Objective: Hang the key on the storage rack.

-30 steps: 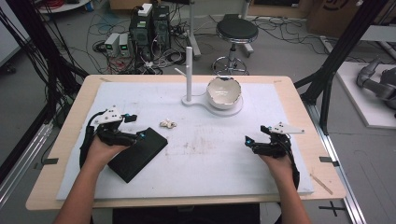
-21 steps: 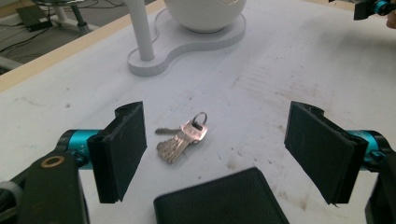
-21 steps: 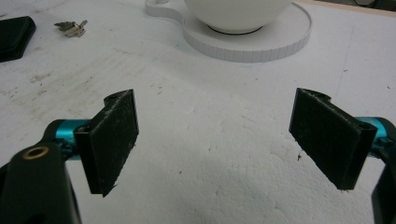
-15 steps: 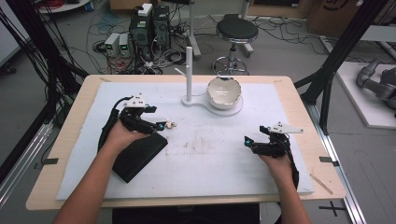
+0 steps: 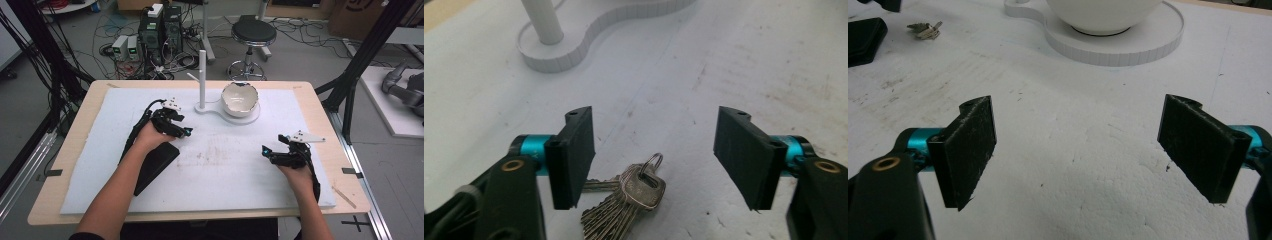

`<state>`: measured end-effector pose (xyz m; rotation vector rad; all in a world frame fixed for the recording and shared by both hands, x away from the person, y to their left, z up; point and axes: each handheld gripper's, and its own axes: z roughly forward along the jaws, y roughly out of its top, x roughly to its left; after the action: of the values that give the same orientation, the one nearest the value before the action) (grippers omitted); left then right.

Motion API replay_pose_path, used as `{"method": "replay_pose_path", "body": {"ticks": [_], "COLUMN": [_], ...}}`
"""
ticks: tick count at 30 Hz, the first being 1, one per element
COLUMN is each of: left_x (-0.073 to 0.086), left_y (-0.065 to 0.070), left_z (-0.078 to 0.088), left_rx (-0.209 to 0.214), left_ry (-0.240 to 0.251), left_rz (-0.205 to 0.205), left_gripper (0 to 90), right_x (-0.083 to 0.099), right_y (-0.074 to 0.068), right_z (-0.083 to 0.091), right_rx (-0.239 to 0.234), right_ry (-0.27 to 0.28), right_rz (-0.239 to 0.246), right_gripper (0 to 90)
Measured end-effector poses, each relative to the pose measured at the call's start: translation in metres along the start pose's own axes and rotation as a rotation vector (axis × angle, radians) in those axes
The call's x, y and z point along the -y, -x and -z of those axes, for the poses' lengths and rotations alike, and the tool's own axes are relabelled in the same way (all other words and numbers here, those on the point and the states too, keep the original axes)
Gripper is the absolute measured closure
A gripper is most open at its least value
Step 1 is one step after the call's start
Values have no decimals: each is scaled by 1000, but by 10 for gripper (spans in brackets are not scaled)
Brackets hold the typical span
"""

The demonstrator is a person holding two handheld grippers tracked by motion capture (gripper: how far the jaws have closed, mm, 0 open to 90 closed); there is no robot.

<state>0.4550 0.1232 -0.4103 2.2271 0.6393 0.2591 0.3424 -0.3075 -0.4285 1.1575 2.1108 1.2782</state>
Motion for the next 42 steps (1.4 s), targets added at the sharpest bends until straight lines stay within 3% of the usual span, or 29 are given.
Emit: {"method": "replay_pose_path", "body": {"ticks": [4, 9, 14, 19, 24, 29, 36, 42], "left_x": [4, 5, 6, 7, 7, 1, -12, -31], "left_y": [-1, -2, 0, 0, 1, 2, 4, 10], "left_z": [-8, -10, -16, -16, -15, -2, 30, 52], "left_rx": [-7, -12, -2, 14, 22, 12, 4, 7], "left_ry": [-63, -64, -88, -94, -93, -36, 65, 125], "left_rz": [-37, -72, -101, -118, -127, -127, -105, -125], "left_gripper": [506, 658, 713, 859, 876, 879, 880, 880], "right_x": [0, 0, 0, 0, 0, 0, 0, 0], "right_y": [0, 0, 0, 0, 0, 0, -1, -1], "right_z": [0, -1, 0, 0, -1, -1, -1, -1], "right_rx": [-2, -3, 0, -1, -1, 1, -5, -5], "right_ry": [2, 0, 2, -2, -4, 1, -1, 2], "right_rz": [0, 0, -2, -2, 1, 2, -1, -2], "right_gripper": [159, 159, 159, 159, 159, 159, 159, 159]}}
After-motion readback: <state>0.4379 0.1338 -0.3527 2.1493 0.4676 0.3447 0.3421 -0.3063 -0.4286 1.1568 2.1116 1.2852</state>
